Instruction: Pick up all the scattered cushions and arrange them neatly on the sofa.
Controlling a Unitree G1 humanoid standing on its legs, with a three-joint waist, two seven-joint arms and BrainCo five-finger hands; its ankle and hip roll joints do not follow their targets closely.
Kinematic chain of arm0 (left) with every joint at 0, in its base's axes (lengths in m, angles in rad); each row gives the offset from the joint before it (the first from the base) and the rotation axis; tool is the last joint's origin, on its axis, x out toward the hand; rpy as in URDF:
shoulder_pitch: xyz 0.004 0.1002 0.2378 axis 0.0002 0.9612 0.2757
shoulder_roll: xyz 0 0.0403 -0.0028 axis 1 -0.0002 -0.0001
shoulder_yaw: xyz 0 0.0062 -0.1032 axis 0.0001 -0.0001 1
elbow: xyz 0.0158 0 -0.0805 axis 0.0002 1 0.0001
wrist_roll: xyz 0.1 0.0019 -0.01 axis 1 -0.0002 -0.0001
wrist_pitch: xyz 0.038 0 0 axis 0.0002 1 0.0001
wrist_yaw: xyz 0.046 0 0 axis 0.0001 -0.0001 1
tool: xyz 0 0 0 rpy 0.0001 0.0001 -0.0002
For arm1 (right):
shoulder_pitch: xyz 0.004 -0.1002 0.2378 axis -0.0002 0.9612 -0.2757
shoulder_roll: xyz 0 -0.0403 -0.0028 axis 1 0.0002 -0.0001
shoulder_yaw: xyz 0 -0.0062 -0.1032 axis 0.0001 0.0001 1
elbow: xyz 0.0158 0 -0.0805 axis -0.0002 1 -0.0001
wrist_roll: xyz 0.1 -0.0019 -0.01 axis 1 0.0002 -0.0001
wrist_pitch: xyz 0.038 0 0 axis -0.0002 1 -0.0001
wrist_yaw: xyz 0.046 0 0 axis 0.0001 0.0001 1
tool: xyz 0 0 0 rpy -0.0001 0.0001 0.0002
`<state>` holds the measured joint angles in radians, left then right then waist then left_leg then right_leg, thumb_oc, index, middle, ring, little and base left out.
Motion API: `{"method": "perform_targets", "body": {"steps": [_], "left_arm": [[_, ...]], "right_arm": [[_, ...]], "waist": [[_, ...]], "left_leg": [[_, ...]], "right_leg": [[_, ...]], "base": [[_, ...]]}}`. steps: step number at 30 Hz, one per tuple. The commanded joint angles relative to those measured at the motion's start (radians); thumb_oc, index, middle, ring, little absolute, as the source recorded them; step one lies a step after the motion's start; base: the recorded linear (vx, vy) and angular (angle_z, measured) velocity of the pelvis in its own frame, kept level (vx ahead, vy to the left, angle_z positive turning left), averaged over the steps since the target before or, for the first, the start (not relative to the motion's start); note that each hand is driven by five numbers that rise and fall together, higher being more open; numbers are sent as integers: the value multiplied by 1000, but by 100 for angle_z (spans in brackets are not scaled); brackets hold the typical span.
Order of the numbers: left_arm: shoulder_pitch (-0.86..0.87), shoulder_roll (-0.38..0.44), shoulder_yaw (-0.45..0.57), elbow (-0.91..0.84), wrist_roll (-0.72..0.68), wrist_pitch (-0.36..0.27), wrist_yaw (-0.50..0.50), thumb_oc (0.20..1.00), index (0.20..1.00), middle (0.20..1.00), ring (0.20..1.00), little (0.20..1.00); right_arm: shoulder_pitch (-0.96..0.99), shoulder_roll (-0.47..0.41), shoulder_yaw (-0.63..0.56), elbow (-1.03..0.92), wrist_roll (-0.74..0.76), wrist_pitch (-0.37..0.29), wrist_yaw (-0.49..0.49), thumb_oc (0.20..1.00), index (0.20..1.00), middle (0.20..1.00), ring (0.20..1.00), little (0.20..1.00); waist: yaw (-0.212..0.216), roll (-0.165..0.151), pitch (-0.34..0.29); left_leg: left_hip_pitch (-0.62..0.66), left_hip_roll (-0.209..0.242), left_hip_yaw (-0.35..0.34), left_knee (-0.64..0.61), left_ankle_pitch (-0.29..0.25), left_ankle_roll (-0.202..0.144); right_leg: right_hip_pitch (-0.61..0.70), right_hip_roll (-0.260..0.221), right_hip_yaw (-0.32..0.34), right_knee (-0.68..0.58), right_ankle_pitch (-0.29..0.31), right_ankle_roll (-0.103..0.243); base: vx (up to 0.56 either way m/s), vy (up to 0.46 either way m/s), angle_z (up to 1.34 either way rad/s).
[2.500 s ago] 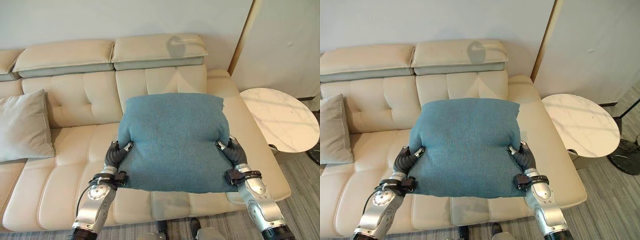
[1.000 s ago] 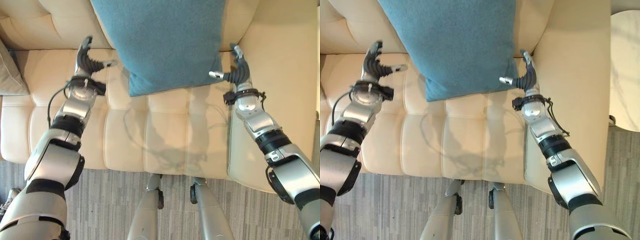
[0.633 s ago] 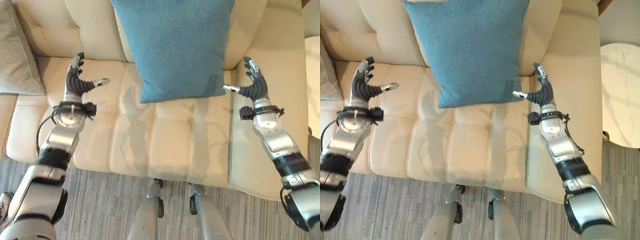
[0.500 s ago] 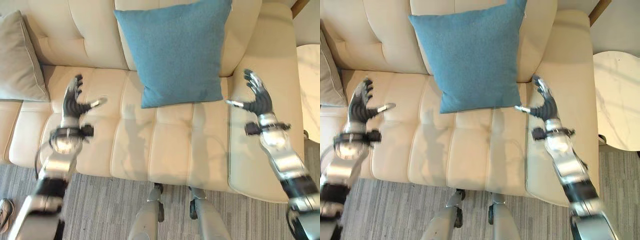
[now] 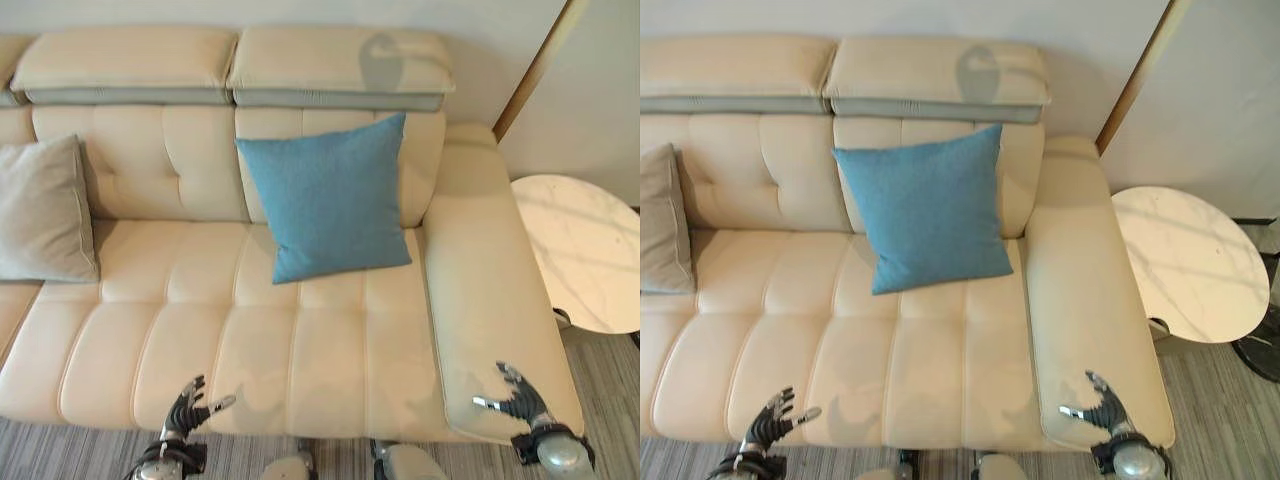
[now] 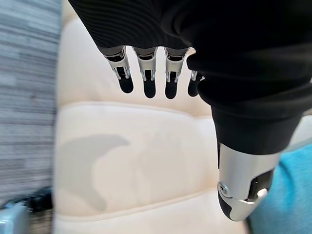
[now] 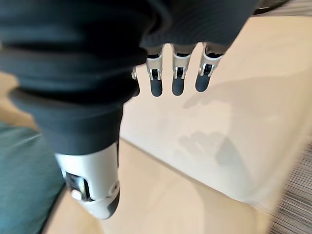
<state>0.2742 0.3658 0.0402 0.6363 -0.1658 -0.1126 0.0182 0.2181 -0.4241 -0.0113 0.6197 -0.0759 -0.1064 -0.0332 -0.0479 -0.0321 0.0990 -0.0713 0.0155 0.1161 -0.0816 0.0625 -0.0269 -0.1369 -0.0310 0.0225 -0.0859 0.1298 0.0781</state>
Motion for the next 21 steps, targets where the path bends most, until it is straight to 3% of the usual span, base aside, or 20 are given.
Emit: {"method": "perform_targets", "body": {"steps": [1,4,7,8,11,15,17,18,19,20,21], "left_arm": [[15,46,7,11,57,-17,-1,1000,1000,1000,1000,1000],[-16,73,12,1,54,-25,27,1000,1000,1000,1000,1000],[-66,113,0,-25,36,-33,51,1000,1000,1000,1000,1000],[-94,128,-11,-32,46,-32,63,1000,1000,1000,1000,1000],[-104,130,-14,-30,48,-31,72,1000,1000,1000,1000,1000],[-103,106,-13,-25,17,-32,85,1000,1000,1000,1000,1000],[-97,70,-15,-22,10,-35,101,1000,1000,1000,1000,1000],[-111,64,-18,-19,7,-31,107,1000,1000,1000,1000,1000],[-135,56,-31,-19,11,-37,106,1000,1000,1000,1000,1000],[-136,56,-31,-18,11,-37,106,1000,1000,1000,1000,1000],[-135,53,-38,-23,18,-38,105,1000,1000,1000,1000,1000]], "right_arm": [[-11,-16,-13,12,48,-12,-21,1000,1000,1000,1000,1000],[-32,-7,-9,6,72,-9,-38,1000,1000,1000,1000,1000],[-60,4,14,-8,107,-14,-44,1000,1000,1000,1000,1000],[-61,8,19,-13,114,-18,-48,1000,1000,1000,1000,1000],[-58,13,18,-13,113,-17,-55,1000,1000,1000,1000,1000],[-67,16,23,-9,113,-7,-65,1000,1000,1000,1000,1000],[-77,-4,31,-22,112,-9,-81,1000,1000,1000,1000,1000],[-87,-15,29,-20,115,-7,-85,1000,1000,1000,1000,1000],[-101,-34,31,-22,119,-4,-89,1000,1000,1000,1000,1000],[-102,-34,31,-22,119,-4,-89,1000,1000,1000,1000,1000],[-100,-35,30,-27,123,-6,-88,1000,1000,1000,1000,1000]], "waist": [[-1,-26,-59],[-10,-34,-29],[4,-20,17],[17,-10,20],[32,-9,14],[68,-33,5],[82,-22,8],[81,-13,26],[69,-16,53],[69,-14,51],[56,-20,55]], "left_leg": [[19,-34,15,6,-80,-6],[-4,-25,37,23,-71,-2],[-54,17,47,44,-34,-4],[-78,34,42,40,-9,-4],[-108,47,40,44,11,-12],[-181,60,42,57,58,-40],[-250,85,28,42,146,-84],[-283,88,18,53,169,-105],[-290,52,2,95,114,-90],[-295,53,0,97,115,-90],[-282,30,-8,142,76,-71]], "right_leg": [[7,-42,-42,12,-35,98],[-47,-38,-27,57,9,120],[-63,-43,-67,211,-95,92],[-26,-55,-62,328,-152,74],[15,-81,-55,411,-152,73],[127,-78,-86,267,-217,63],[149,-11,-71,108,-263,27],[130,2,-73,110,-258,21],[96,-6,-87,106,-232,20],[93,-4,-88,106,-229,20],[78,-13,-97,106,-214,23]], "base": [[-164,55,-22],[-300,-17,-27],[-446,-46,-43],[-345,-59,-27],[-277,-127,-4],[-212,-204,-11],[-350,-276,-6],[-591,-253,9],[-428,-118,26],[-421,-103,51],[-220,-56,54]]}}
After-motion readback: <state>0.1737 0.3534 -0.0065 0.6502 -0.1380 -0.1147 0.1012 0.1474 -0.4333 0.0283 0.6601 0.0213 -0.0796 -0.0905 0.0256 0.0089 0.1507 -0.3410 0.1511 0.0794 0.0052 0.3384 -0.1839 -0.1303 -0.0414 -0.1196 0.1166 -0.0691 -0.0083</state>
